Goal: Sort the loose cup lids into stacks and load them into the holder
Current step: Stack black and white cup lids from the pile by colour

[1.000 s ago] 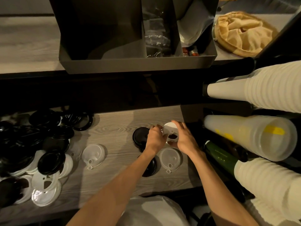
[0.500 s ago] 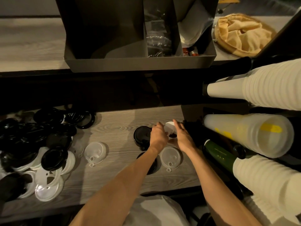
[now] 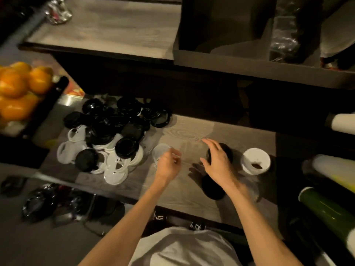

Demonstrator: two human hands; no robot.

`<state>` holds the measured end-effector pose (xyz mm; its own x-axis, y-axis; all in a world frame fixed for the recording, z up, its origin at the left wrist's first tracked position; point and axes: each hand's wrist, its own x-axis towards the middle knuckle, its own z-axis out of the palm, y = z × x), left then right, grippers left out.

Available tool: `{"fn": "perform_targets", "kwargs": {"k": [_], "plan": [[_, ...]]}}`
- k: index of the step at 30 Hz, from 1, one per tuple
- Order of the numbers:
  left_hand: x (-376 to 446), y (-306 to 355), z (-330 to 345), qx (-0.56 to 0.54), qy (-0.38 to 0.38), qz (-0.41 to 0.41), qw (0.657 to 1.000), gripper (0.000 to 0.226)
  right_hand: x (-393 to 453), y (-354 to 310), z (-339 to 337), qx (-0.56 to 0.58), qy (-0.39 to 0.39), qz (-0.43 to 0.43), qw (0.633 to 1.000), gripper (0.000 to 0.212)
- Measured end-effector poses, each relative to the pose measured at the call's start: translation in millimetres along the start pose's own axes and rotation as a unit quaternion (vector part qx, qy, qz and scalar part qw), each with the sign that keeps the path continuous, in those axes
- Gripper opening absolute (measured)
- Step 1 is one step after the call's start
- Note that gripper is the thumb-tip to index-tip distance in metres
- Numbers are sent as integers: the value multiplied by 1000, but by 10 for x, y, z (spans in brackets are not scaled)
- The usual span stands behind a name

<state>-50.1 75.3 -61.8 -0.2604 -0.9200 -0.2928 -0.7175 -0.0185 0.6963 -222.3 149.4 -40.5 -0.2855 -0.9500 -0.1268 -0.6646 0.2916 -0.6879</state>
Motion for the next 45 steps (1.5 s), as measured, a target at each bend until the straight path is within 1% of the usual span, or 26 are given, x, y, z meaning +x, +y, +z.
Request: {"fn": "perform_targets", "kwargs": {"k": [3, 6, 8, 9, 11, 13, 15, 16, 18, 21, 23, 25, 27, 30, 32, 34, 37, 40, 41, 43, 45], "plan": [[-30, -423, -256, -1, 28, -33, 999, 10, 140, -218, 288, -11, -101, -13, 995, 68], [18, -726, -465, -10, 32, -61, 998, 12, 352, -445, 678, -6, -148, -30, 988, 79], [48, -881, -586, -3, 37, -59, 998, 6, 503, -552, 917, -17, -176, -42, 983, 87], [39, -949, -593, -1, 36, -47, 998, 4, 548, -572, 989, -35, -183, -52, 981, 91], [59, -1096, -676, -10, 20, -28, 999, 7, 672, -657, 1153, -76, -178, -66, 979, 98], [76, -1185, -728, -29, -22, -35, 999, 13, 762, -703, 1281, -113, -171, -84, 975, 101], [95, -1214, -767, -63, -63, -38, 995, 16, 818, -738, 1379, -148, -178, -105, 967, 95], [94, -1214, -773, -74, -70, -30, 994, 16, 820, -736, 1410, -165, -180, -111, 963, 89], [109, -1251, -783, -91, -77, -11, 993, 16, 797, -706, 1457, -201, -172, -121, 957, 76], [128, -1300, -775, -91, -93, 11, 991, 9, 659, -569, 1441, -222, -125, -140, 957, 65], [147, -1289, -758, -87, -103, 24, 991, 5, 549, -445, 1375, -235, -93, -146, 956, 62], [174, -1257, -745, -73, -106, 47, 991, 1, 446, -349, 1292, -237, -75, -130, 960, 62], [194, -1202, -738, -54, -113, 75, 989, 2, 353, -263, 1202, -226, -65, -111, 966, 62], [237, -1133, -722, -39, -119, 81, 989, 2, 210, -135, 1045, -213, -64, -89, 971, 73], [264, -1116, -700, -42, -110, 67, 991, 7, 106, -73, 971, -186, -67, -38, 979, 89], [281, -1096, -686, -36, -105, 65, 992, 8, 26, -57, 928, -140, -47, 26, 989, 100], [269, -1004, -642, -6, -122, 70, 990, 22, -33, -33, 896, -131, -4, 64, 989, 97], [247, -924, -555, 14, -150, 117, 982, 47, -10, -47, 853, -125, -2, 68, 990, 93], [251, -918, -526, 9, -157, 120, 980, 56, 1, -61, 828, -122, 2, 68, 990, 93], [274, -897, -491, 4, -162, 103, 981, 69, 33, -86, 757, -111, 13, 63, 992, 92], [300, -873, -492, 11, -145, 85, 986, 72, 87, -124, 700, -80, 23, 50, 995, 86]]}}
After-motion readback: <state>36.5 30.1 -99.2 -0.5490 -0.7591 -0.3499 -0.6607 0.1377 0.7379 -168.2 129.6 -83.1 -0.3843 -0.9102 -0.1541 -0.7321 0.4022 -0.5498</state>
